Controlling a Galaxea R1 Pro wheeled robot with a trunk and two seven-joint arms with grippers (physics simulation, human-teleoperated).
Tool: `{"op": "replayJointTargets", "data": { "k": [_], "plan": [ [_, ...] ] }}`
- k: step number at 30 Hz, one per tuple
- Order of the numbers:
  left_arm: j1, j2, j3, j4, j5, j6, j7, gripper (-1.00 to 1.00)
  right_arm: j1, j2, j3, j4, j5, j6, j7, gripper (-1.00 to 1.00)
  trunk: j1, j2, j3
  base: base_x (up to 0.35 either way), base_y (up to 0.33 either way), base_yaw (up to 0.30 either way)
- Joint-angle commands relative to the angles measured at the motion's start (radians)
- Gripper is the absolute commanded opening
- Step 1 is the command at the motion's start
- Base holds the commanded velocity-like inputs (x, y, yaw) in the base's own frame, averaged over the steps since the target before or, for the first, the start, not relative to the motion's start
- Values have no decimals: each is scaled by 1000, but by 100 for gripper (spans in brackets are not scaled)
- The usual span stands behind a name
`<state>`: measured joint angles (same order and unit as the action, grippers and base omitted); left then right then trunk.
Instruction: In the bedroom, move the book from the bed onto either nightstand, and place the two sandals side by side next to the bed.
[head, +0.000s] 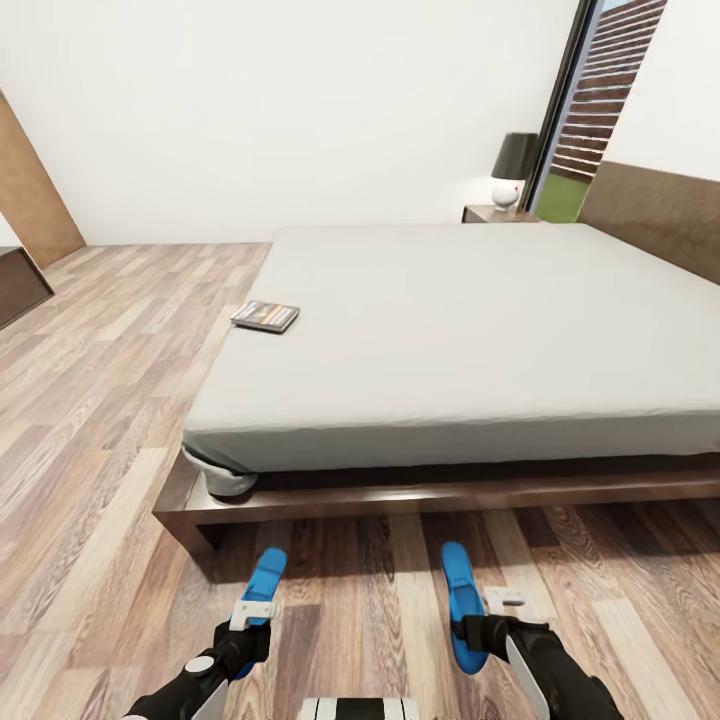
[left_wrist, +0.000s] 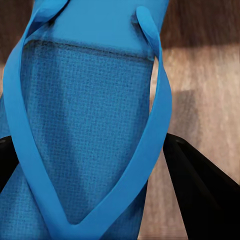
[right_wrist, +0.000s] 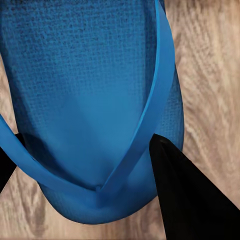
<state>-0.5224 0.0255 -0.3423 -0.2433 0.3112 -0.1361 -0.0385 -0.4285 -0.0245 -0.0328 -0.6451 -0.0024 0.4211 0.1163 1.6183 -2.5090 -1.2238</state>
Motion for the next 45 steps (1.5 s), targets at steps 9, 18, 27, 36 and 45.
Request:
{"op": "replayJointTargets", "data": {
  "k": [9,18,27,36,45],
  "plan": [
    [-1,1,-8,-1,9,-13,-4,-100,2,-2,-2,-30,-5,9,4,-100,0,0,-1,0,0,0],
    [-9,1,-8,-2,8,-17,-3,-100,44,-6,-2,-217,-2,161,6,-100,0,0,-1,0,0,0],
    [-10,1,-8,-2,8,-19,-3,-100,71,-8,-2,-268,6,241,5,-100,0,0,-1,0,0,0],
    [-10,1,-8,-2,8,-19,-3,-100,77,-12,-3,-281,7,250,7,-100,1,-1,-9,0,0,0],
    [-10,1,-8,-2,8,-19,-3,-100,219,-31,-3,-558,3,417,10,-100,2,-1,-16,0,0,0]
  ]
}}
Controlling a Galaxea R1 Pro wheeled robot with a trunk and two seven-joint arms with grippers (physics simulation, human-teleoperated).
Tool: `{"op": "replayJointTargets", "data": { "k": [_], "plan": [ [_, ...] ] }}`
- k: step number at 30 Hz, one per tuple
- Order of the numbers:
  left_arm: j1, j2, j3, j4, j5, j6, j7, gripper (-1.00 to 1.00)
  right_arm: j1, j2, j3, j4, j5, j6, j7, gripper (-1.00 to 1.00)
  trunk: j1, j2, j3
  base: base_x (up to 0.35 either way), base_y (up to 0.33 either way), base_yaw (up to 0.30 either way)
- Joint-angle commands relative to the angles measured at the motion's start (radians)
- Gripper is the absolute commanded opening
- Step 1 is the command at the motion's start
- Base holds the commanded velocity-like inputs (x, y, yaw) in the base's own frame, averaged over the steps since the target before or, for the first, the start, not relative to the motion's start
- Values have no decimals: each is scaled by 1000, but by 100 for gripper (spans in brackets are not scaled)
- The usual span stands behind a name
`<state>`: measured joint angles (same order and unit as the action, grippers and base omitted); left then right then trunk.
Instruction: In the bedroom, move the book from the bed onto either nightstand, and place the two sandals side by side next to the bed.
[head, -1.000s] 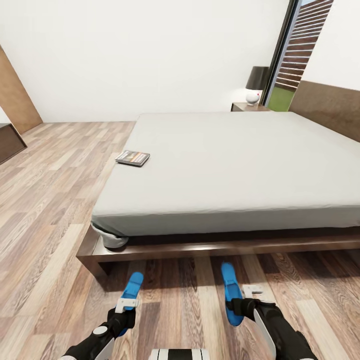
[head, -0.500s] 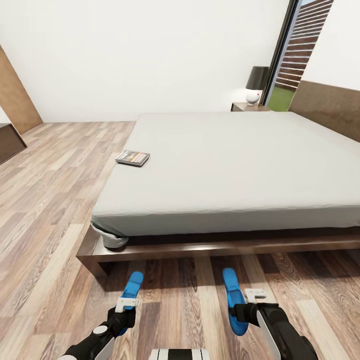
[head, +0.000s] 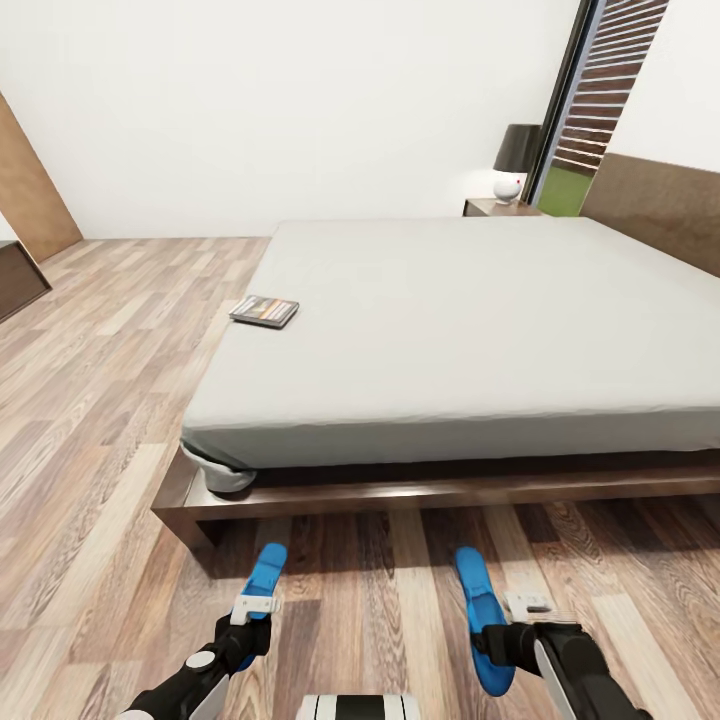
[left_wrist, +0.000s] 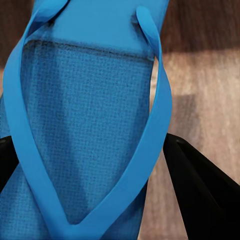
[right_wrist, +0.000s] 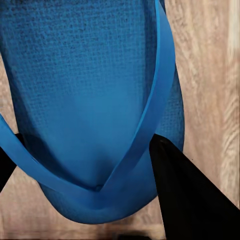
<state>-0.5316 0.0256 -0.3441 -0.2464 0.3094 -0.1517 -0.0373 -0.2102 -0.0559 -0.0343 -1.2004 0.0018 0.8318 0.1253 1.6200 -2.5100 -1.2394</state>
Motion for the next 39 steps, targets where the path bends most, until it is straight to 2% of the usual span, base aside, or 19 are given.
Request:
{"op": "replayJointTargets", "data": {
  "k": [1,5,10,15,29,37,39],
  "plan": [
    [-1,1,-6,1,10,-3,-4,-100,9,-1,-1,-22,-1,19,3,-100,0,0,-1,0,0,0],
    [-2,1,-8,1,10,-3,-4,-100,40,-6,-6,-95,2,61,44,-100,2,-1,-16,0,0,0],
    [-2,4,-7,-12,10,-3,-4,-100,47,-33,-8,-114,1,71,85,-100,4,-2,-36,0,0,0],
    [-5,8,-3,-27,10,-2,-4,-100,49,-45,-8,-122,1,73,100,-100,6,-4,-55,0,0,0],
    [-45,11,0,-43,10,-5,-4,-100,49,-53,-9,-122,3,73,103,-100,6,-4,-55,0,0,0],
    [-54,11,1,-42,8,-5,-4,-100,49,-56,-9,-127,2,73,103,-100,10,-5,-86,0,0,0],
    [-54,11,1,-42,8,-5,-4,-100,49,-56,-9,-134,3,73,103,-100,10,-5,-86,0,0,0]
  ]
}}
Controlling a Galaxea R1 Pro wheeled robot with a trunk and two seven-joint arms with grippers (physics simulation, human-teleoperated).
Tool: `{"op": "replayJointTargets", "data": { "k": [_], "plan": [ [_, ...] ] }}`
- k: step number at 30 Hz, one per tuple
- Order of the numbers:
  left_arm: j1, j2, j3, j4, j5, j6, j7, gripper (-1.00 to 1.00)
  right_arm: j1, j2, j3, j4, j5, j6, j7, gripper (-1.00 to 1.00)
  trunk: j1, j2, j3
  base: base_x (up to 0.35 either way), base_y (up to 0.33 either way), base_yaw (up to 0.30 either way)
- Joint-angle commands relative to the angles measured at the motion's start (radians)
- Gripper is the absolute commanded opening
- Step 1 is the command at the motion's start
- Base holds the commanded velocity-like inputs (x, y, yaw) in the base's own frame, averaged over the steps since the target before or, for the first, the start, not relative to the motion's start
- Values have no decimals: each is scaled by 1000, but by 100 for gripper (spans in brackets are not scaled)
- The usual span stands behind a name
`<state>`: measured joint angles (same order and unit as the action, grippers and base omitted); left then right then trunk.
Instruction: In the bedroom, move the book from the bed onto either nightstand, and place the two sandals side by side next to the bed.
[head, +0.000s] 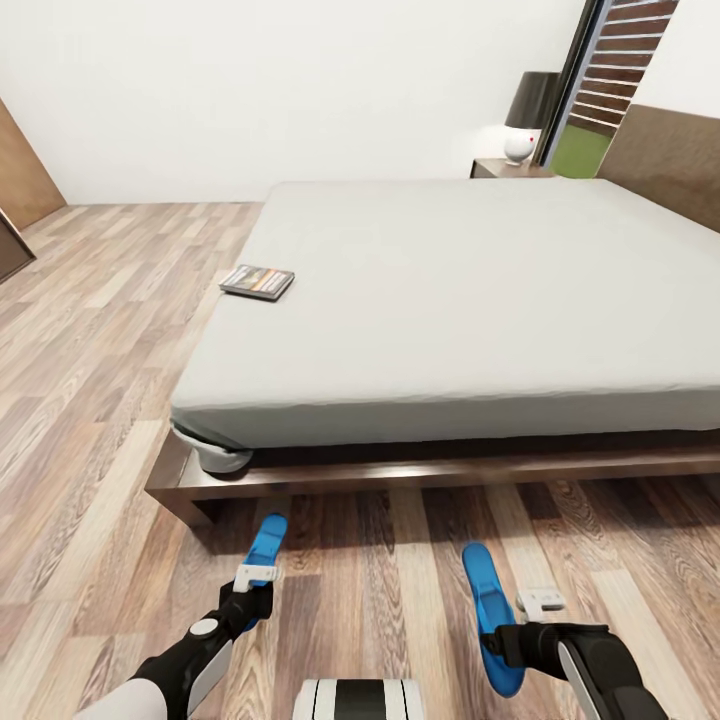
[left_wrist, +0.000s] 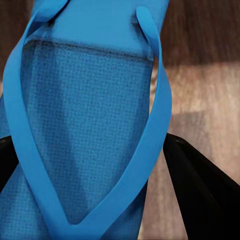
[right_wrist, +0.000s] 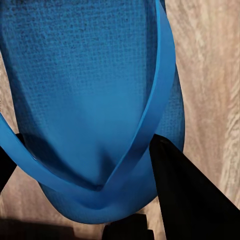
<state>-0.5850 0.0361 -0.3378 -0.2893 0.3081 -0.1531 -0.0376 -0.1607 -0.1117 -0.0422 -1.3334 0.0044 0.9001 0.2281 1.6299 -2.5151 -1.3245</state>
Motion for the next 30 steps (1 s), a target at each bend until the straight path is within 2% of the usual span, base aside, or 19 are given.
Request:
{"op": "replayJointTargets", "data": {
  "k": [1,7,12,18,25,30],
  "plan": [
    [-1,1,-6,1,10,-3,-4,-100,0,0,-1,-4,0,5,1,-100,0,0,-1,0,0,0],
    [-4,1,-6,-1,8,-6,-4,-100,17,-4,-1,-42,-1,6,2,-100,0,0,-1,0,0,0],
    [-26,1,-6,6,7,-18,-4,-100,27,-7,-1,-62,-1,6,3,-100,2,-1,-20,0,0,0],
    [-35,1,-7,6,6,-20,-4,-100,28,-8,-1,-68,-1,6,2,-100,2,-1,-20,0,0,0],
    [-45,1,-7,5,6,-20,-3,-100,29,-8,-1,-69,-1,6,2,-100,5,-3,-47,0,0,0],
    [-50,1,-7,3,6,-20,-2,-100,29,-8,-1,-69,-1,6,2,-100,5,-3,-47,0,0,0]
  ]
}}
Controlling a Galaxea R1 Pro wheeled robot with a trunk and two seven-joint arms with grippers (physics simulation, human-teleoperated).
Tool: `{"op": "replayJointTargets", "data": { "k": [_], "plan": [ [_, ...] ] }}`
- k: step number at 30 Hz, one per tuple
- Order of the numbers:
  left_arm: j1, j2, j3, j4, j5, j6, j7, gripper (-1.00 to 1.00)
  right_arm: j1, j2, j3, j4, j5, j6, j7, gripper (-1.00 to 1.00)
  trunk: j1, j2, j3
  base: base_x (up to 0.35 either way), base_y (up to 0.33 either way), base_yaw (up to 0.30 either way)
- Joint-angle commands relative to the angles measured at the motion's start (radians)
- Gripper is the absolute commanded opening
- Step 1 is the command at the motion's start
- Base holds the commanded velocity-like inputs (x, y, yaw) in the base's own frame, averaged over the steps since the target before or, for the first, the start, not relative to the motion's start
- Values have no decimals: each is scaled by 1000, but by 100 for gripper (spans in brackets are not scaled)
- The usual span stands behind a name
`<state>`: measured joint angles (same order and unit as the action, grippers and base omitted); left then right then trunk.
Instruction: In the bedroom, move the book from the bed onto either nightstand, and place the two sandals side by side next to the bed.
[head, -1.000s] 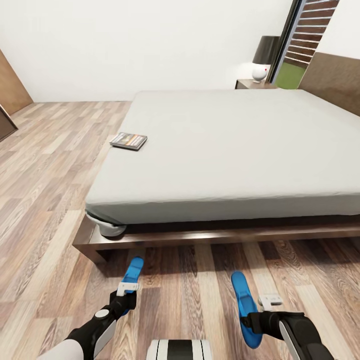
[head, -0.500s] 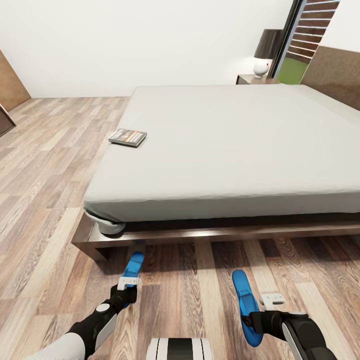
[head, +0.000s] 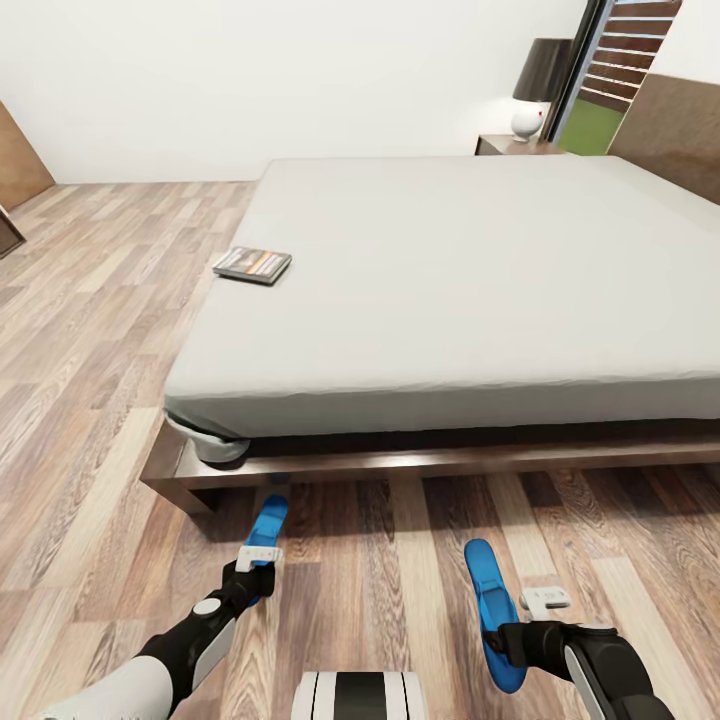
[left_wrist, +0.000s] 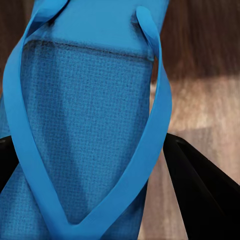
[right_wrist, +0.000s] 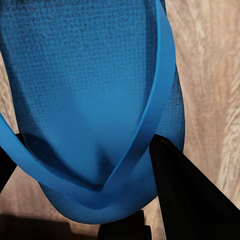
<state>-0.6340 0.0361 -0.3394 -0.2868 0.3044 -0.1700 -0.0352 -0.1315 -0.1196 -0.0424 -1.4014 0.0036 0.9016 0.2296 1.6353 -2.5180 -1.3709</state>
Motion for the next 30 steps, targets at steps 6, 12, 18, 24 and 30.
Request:
{"op": "replayJointTargets", "data": {
  "k": [6,12,18,24,30],
  "plan": [
    [-20,1,-6,6,9,-3,-3,-100,0,0,-1,-2,-1,5,0,-100,2,-1,-20,0,0,0],
    [-25,1,-6,7,9,-3,-3,-100,0,0,-1,-2,-1,5,0,-100,5,-3,-43,0,0,0],
    [-25,1,-6,5,8,-3,-3,-100,0,0,-1,-2,-1,5,0,-100,5,-3,-47,0,0,0],
    [-26,1,-6,2,8,-3,-3,-100,0,0,-1,-2,-1,5,0,-100,7,-4,-63,0,0,0],
    [-30,1,-6,0,8,-3,-3,-100,0,0,-1,-2,0,5,0,-100,7,-4,-63,0,0,0]
  ]
}}
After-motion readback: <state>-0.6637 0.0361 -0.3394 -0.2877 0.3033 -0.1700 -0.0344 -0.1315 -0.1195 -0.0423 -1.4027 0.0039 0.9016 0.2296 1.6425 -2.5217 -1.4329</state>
